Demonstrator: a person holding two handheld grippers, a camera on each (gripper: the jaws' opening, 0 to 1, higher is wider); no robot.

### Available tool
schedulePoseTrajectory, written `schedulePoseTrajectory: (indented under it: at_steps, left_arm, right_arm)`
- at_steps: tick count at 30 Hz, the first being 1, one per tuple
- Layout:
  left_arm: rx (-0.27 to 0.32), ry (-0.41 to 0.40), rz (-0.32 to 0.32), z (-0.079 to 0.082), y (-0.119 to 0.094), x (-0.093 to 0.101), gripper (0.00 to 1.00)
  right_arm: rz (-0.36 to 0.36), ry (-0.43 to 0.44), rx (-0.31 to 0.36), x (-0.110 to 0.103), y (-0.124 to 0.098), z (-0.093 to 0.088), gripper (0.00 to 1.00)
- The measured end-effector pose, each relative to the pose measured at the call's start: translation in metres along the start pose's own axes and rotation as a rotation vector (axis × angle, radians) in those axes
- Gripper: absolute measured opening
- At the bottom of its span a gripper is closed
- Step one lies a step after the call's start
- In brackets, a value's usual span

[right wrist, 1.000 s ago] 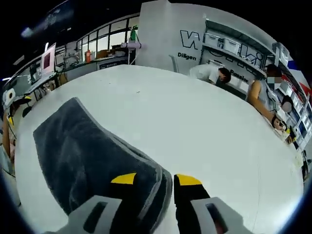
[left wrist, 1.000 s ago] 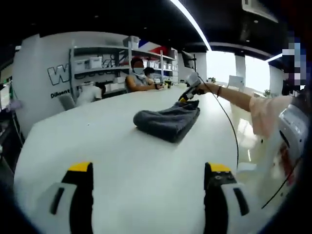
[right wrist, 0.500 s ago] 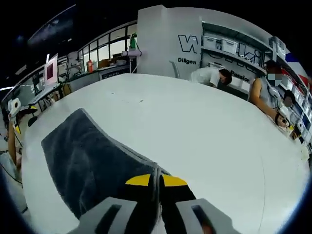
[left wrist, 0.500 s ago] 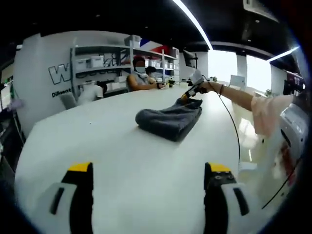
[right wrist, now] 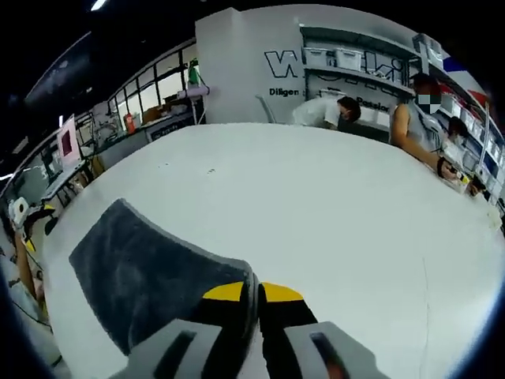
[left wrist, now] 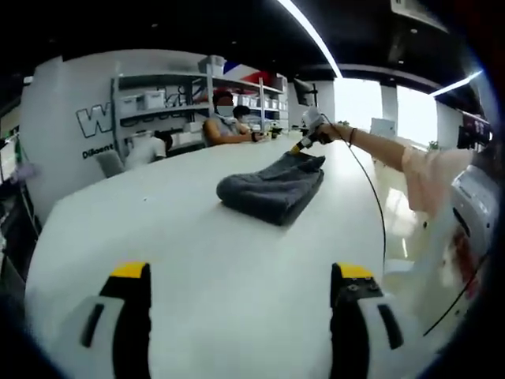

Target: Fold the towel on the table until its edges align and the towel forms a compact rectangular stack.

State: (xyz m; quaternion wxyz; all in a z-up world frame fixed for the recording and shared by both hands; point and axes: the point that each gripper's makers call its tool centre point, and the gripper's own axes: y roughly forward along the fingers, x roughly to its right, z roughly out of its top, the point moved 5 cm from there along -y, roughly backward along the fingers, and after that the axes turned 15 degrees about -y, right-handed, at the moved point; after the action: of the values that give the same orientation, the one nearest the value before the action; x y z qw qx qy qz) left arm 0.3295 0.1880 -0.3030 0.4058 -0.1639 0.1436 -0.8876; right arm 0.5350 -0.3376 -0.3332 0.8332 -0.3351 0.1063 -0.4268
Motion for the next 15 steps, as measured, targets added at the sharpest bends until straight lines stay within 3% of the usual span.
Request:
schedulePoseTrajectory:
  at_steps: [4, 5, 9, 15]
  left_arm:
    - [-0.007, 0.004, -0.006, -0.002, 0.001, 0.002, 0.99]
    - [-0.009, 0.006, -0.007, -0.002, 0.001, 0.003, 0.99]
    - [-0.006, 0.006, -0.009, -0.001, 0.0, 0.003, 0.99]
    - [-0.008, 0.005, -0.008, -0.002, -0.003, 0.002, 0.99]
  right_arm:
    - [0.043, 0.163, 0.054, -0.009, 0.012, -0.017, 0.07]
    - [0.025, 0.18, 0.05, -0.008, 0.016, -0.026, 0.08]
    - [-0.024, 0.193, 0.055, -0.014, 0.026, -0.045, 0.18]
    - [-0.112, 0.153, 0.055, -0.024, 0.02, -0.055, 0.33]
